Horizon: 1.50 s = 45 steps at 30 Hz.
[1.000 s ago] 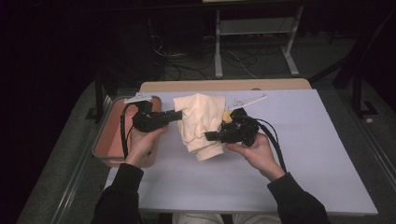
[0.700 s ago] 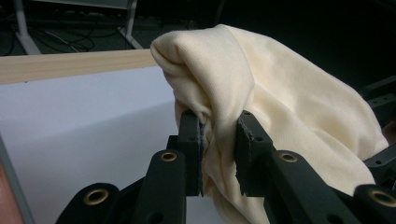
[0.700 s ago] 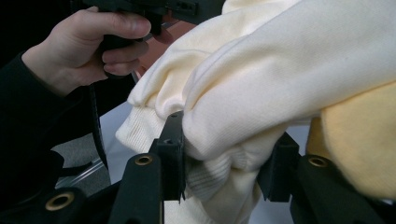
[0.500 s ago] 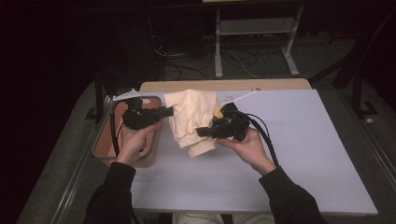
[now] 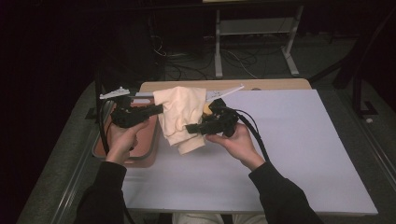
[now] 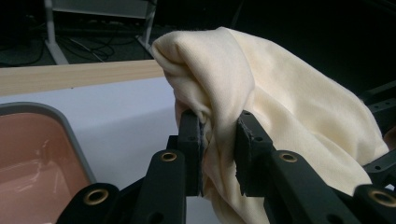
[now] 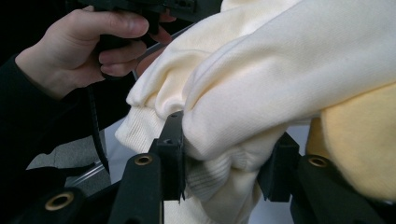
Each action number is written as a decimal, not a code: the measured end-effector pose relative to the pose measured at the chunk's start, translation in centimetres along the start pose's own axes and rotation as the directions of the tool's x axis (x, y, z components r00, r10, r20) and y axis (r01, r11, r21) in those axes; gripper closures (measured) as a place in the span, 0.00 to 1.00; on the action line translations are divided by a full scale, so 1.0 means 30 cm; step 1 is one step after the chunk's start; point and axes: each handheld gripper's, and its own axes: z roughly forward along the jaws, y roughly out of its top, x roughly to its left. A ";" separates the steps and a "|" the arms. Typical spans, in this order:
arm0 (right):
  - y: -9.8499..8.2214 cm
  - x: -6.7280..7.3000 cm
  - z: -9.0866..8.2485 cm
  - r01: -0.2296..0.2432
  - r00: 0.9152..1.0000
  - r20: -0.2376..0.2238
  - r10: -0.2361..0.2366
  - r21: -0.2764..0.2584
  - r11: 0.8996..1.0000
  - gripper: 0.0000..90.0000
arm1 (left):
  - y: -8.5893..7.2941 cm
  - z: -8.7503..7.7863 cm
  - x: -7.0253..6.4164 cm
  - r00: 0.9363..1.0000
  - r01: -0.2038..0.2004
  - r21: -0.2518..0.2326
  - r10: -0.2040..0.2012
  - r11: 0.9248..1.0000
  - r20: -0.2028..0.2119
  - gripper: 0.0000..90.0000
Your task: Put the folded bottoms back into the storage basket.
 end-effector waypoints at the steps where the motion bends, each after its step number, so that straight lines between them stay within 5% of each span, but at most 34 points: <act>1: 0.004 0.002 0.006 0.002 1.000 -0.001 -0.002 0.000 1.000 0.65 | 0.001 -0.004 0.003 1.000 0.001 -0.002 -0.001 1.000 -0.003 0.82; 45: 0.140 0.053 0.192 0.018 0.999 -0.032 -0.018 -0.001 1.000 0.64 | 0.046 -0.158 0.135 0.995 0.022 -0.028 -0.025 0.999 -0.100 0.82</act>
